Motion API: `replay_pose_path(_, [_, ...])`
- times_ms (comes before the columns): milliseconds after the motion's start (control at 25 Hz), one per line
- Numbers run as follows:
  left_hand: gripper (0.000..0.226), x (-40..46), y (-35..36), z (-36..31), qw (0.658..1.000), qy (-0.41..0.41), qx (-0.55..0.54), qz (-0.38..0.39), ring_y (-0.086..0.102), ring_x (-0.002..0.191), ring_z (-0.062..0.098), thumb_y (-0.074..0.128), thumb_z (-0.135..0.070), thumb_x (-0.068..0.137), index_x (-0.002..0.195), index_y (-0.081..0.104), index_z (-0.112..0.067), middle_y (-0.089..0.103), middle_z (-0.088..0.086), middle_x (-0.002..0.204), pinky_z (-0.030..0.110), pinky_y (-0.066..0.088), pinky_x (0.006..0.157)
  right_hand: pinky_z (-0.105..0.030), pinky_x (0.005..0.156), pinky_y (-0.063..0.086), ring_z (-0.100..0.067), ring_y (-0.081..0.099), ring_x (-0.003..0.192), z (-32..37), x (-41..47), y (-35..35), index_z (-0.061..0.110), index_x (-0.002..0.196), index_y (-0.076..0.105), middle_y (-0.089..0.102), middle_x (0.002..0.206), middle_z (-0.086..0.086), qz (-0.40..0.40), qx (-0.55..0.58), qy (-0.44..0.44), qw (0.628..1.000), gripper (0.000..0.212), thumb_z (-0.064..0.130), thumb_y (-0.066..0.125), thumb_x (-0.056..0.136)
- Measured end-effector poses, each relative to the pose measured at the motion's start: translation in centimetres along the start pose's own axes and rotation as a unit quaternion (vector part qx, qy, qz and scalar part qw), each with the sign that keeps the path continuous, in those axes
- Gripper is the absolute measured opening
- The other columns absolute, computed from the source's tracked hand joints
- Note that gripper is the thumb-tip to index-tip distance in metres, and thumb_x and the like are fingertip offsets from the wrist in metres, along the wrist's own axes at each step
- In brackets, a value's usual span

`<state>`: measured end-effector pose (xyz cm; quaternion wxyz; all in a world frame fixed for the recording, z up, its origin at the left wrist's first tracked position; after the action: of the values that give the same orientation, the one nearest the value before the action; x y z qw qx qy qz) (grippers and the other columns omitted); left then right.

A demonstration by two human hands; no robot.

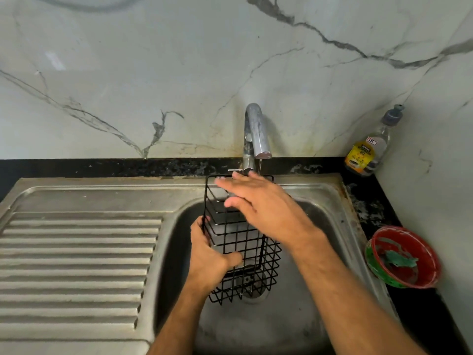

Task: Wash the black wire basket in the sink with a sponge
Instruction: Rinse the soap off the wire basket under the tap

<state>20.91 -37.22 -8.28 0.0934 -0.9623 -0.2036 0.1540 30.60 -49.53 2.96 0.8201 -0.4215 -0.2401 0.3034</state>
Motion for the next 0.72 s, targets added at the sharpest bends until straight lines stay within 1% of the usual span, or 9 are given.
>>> replay_pose_path(80, [0.108, 0.1, -0.4, 0.4, 0.999, -0.018, -0.034, -0.024, 0.053, 0.117, 0.0, 0.089, -0.017, 0.045, 0.137, 0.034, -0.03, 0.054, -0.014, 0.126, 0.031, 0.044, 0.106, -0.04, 0.124, 0.021, -0.005, 0.034, 0.143, -2.2, -0.3, -0.8, 0.034, 0.143, 0.048, 0.041, 0.152, 0.014, 0.0, 0.028, 0.041, 0.999, 0.043, 0.043, 0.046, 0.101])
replay_pose_path(120, [0.105, 0.1, -0.4, 0.4, 0.998, -0.026, -0.047, -0.022, 0.051, 0.116, -0.002, 0.09, -0.01, 0.051, 0.136, 0.033, -0.029, 0.051, -0.016, 0.124, 0.031, 0.042, 0.107, -0.042, 0.124, 0.02, -0.007, 0.032, 0.144, -2.6, -0.5, -0.8, 0.035, 0.147, 0.044, 0.037, 0.155, 0.014, 0.004, 0.032, 0.08, 0.996, 0.047, 0.046, 0.044, 0.101])
replay_pose_path(200, [0.098, 0.0, -0.1, -0.1, 0.998, -0.03, -0.05, -0.006, 0.046, 0.115, -0.003, 0.088, 0.001, 0.062, 0.135, 0.03, -0.029, 0.046, -0.018, 0.122, 0.028, 0.04, 0.101, -0.045, 0.123, 0.005, -0.021, 0.014, 0.152, -1.6, -0.9, 0.6, 0.036, 0.154, 0.029, 0.022, 0.162, 0.012, 0.025, -0.012, 0.133, 0.991, 0.062, 0.062, 0.032, 0.097])
replay_pose_path(280, [0.099, 0.0, 0.3, -0.5, 0.999, -0.028, -0.044, -0.007, 0.046, 0.114, 0.0, 0.089, -0.011, 0.057, 0.133, 0.029, -0.031, 0.045, -0.016, 0.122, 0.03, 0.041, 0.098, -0.054, 0.122, -0.008, -0.034, -0.015, 0.151, 0.3, -1.0, 2.5, 0.035, 0.158, 0.017, 0.005, 0.166, 0.012, -0.014, -0.079, 0.136, 0.987, 0.075, 0.073, 0.018, 0.093])
replay_pose_path(400, [0.104, -0.4, 0.8, -1.3, 0.998, -0.025, -0.056, -0.015, 0.047, 0.113, 0.004, 0.087, -0.023, 0.048, 0.135, 0.031, -0.029, 0.047, -0.011, 0.122, 0.03, 0.043, 0.099, -0.056, 0.12, -0.011, -0.038, -0.029, 0.147, 0.1, -1.1, 3.5, 0.028, 0.16, 0.004, -0.012, 0.167, 0.008, -0.094, -0.137, 0.118, 0.979, 0.075, 0.069, 0.008, 0.097])
replay_pose_path(480, [0.108, -0.3, 1.0, -1.6, 0.996, -0.05, -0.076, -0.015, 0.049, 0.121, 0.009, 0.088, -0.025, 0.044, 0.137, 0.033, -0.028, 0.049, -0.01, 0.127, 0.035, 0.043, 0.105, -0.059, 0.121, -0.003, -0.037, -0.021, 0.15, -1.1, -1.5, 3.5, 0.023, 0.16, -0.001, -0.013, 0.167, 0.002, -0.096, -0.179, 0.079, 0.976, 0.071, 0.061, 0.009, 0.101])
replay_pose_path(560, [0.107, 0.3, 0.8, -1.2, 0.991, -0.084, -0.098, -0.027, 0.055, 0.124, 0.019, 0.088, -0.028, 0.04, 0.135, 0.037, -0.028, 0.057, 0.0, 0.13, 0.045, 0.046, 0.108, -0.06, 0.122, 0.009, -0.032, -0.008, 0.153, -2.0, -2.2, 4.4, 0.017, 0.16, 0.003, -0.004, 0.168, -0.003, -0.065, -0.233, -0.019, 0.97, 0.065, 0.052, 0.015, 0.106])
replay_pose_path(640, [0.105, 0.9, 0.1, -0.8, 0.988, -0.123, -0.088, -0.031, 0.06, 0.12, 0.025, 0.088, -0.03, 0.039, 0.132, 0.041, -0.028, 0.061, 0.009, 0.127, 0.051, 0.048, 0.106, -0.055, 0.123, 0.012, -0.027, 0.0, 0.154, -3.1, -3.2, 5.2, 0.016, 0.16, 0.01, 0.004, 0.168, -0.003, -0.011, -0.261, -0.136, 0.956, 0.059, 0.044, 0.019, 0.108])
replay_pose_path(720, [0.104, 1.1, -0.6, -0.9, 0.987, -0.149, -0.056, -0.014, 0.063, 0.114, 0.025, 0.085, -0.033, 0.037, 0.131, 0.043, -0.024, 0.063, 0.011, 0.123, 0.052, 0.05, 0.103, -0.05, 0.124, 0.011, -0.024, 0.002, 0.155, -4.4, -3.8, 5.2, 0.019, 0.159, 0.014, 0.008, 0.167, -0.002, 0.035, -0.277, -0.204, 0.938, 0.058, 0.045, 0.021, 0.107])
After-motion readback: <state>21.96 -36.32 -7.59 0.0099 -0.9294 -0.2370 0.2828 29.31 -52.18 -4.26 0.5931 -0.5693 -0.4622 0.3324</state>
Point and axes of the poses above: each hand's wrist, its own x-axis towards the middle knuckle, its own y-axis out of the palm, z = x × y, the point moved 3 cm from there along x, towards the middle knuckle
